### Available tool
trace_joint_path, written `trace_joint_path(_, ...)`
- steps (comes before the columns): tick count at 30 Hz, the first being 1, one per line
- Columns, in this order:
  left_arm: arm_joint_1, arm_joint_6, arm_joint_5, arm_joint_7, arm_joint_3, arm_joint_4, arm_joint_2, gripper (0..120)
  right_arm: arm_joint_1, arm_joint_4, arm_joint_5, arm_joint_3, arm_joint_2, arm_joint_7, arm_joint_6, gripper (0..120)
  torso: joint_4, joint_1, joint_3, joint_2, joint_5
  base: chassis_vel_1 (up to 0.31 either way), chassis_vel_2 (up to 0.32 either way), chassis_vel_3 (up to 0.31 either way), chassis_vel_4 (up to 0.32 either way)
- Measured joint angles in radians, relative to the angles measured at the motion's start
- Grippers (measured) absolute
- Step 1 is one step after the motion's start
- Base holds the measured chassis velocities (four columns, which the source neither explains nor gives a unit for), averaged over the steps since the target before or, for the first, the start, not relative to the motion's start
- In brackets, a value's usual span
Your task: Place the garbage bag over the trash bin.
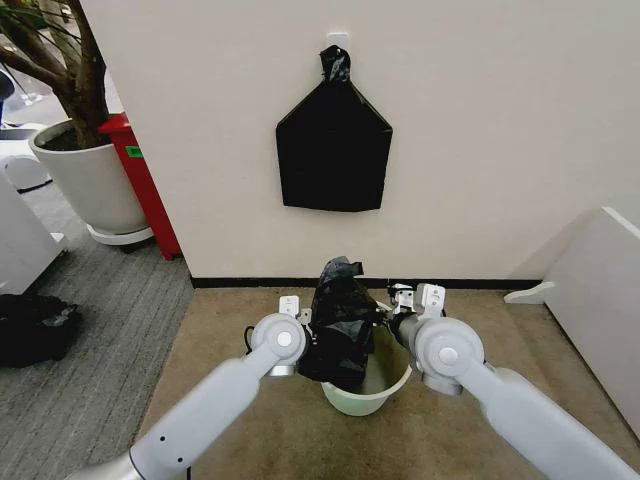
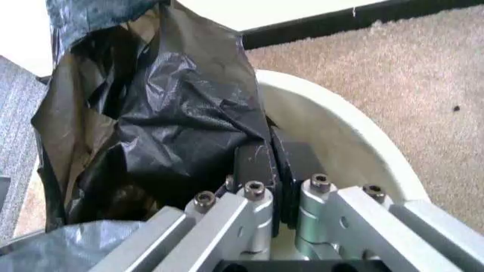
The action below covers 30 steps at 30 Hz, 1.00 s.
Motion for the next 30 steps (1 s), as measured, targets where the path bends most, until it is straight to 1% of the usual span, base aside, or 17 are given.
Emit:
trace_joint_path(5,0.007,-0.027,0.011,-0.02,0.001,-0.014,0.003,0,-0.003,0.009,-0.013,0.01,-0.002,-0.005,0.004,0,-0.0001,0.0,0.0,0.0,-0.0002,0.0,0.0,0.0,0.0)
trace_joint_path(10,0.008,-0.071,0.062,-0.017,-0.007,-0.06,0.027,0,0.004,0.058,-0.023,0.025,-0.021,-0.005,0.01,0,0.0,0.0,0.0,0.0,0.0003,0.0,0.0,0.0,0.0)
trace_joint_path(14,0.008,-0.122,0.103,0.04,-0.028,-0.138,0.071,0,0.009,0.142,-0.023,0.047,-0.056,-0.004,0.017,0,-0.0001,0.0,0.0,0.0,0.0,0.0,0.0,0.0,0.0)
trace_joint_path(15,0.008,-0.122,0.103,0.04,-0.028,-0.138,0.071,0,0.009,0.142,-0.023,0.047,-0.056,-0.004,0.017,0,-0.0001,0.0,0.0,0.0,0.0,0.0,0.0,0.0,0.0)
trace_joint_path(19,0.008,-0.172,0.149,0.102,-0.054,-0.205,0.111,0,0.012,0.223,-0.022,0.07,-0.095,0.002,0.026,0,0.0,0.0,0.0,0.0,0.0,0.0,0.0,0.0,0.0)
trace_joint_path(22,0.008,-0.19,0.178,0.127,-0.062,-0.219,0.119,0,0.009,0.25,-0.022,0.08,-0.112,0.005,0.03,0,0.0,0.0,0.0,0.0,0.0,0.0,0.0,0.0,0.0)
trace_joint_path(23,0.008,-0.206,0.207,0.147,-0.067,-0.224,0.125,0,0.006,0.272,-0.021,0.089,-0.127,0.008,0.033,0,-0.0001,0.0,0.0,0.0,0.0001,0.0,0.0,0.0,0.0)
trace_joint_path(26,0.008,-0.233,0.248,0.18,-0.073,-0.228,0.134,0,-0.011,0.302,-0.02,0.113,-0.154,0.012,0.036,0,0.0,0.0,0.0,0.0,0.0,0.0,0.0,0.0,0.0)
trace_joint_path(30,0.007,-0.25,0.264,0.198,-0.079,-0.228,0.14,0,-0.037,0.319,-0.017,0.154,-0.174,0.013,0.036,0,-0.0001,0.0,0.0,0.0,0.0001,0.0,0.0,0.0,0.0)
